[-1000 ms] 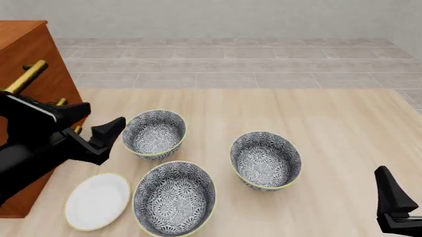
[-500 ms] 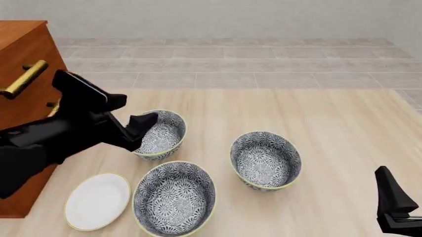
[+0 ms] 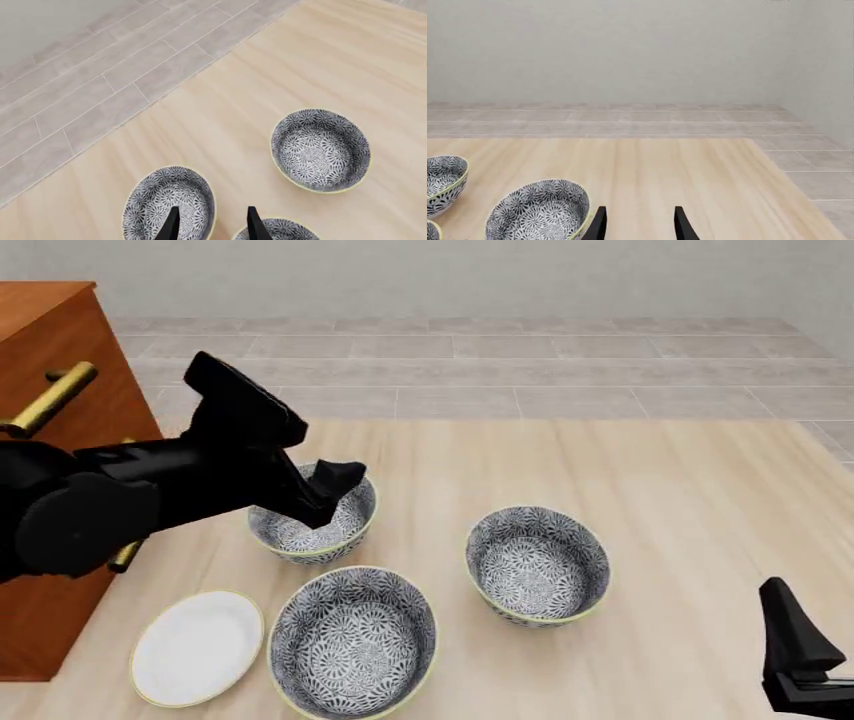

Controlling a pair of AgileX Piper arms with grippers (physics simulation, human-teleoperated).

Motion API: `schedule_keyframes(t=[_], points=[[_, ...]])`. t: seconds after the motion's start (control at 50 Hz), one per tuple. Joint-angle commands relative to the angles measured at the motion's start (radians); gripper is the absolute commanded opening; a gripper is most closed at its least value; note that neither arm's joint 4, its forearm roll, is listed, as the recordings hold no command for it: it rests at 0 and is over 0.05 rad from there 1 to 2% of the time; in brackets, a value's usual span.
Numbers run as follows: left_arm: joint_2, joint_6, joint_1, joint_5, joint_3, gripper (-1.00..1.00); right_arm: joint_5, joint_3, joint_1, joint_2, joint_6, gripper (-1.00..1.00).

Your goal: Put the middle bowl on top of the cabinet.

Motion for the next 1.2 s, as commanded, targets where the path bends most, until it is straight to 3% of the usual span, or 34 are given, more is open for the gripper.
schedule_keyframes(t=[0.02, 0.4, 0.72, 1.2], points=[[0.061, 0.024, -0.051, 0.064, -0.074, 1.00, -0.001, 0.002, -0.003, 0.000, -0.012, 1.00], [0.173, 0.004, -0.113, 0.120, -0.183, 1.00, 0.003, 0.003, -0.002, 0.000, -0.015, 1.00], [0.294, 0.044, -0.144, 0.088, -0.239, 1.00, 0.004, 0.003, -0.002, 0.000, -0.015, 1.00], [0.391, -0.037, -0.219, 0.079, -0.301, 1.00, 0.012, 0.004, -0.001, 0.003, -0.016, 1.00]])
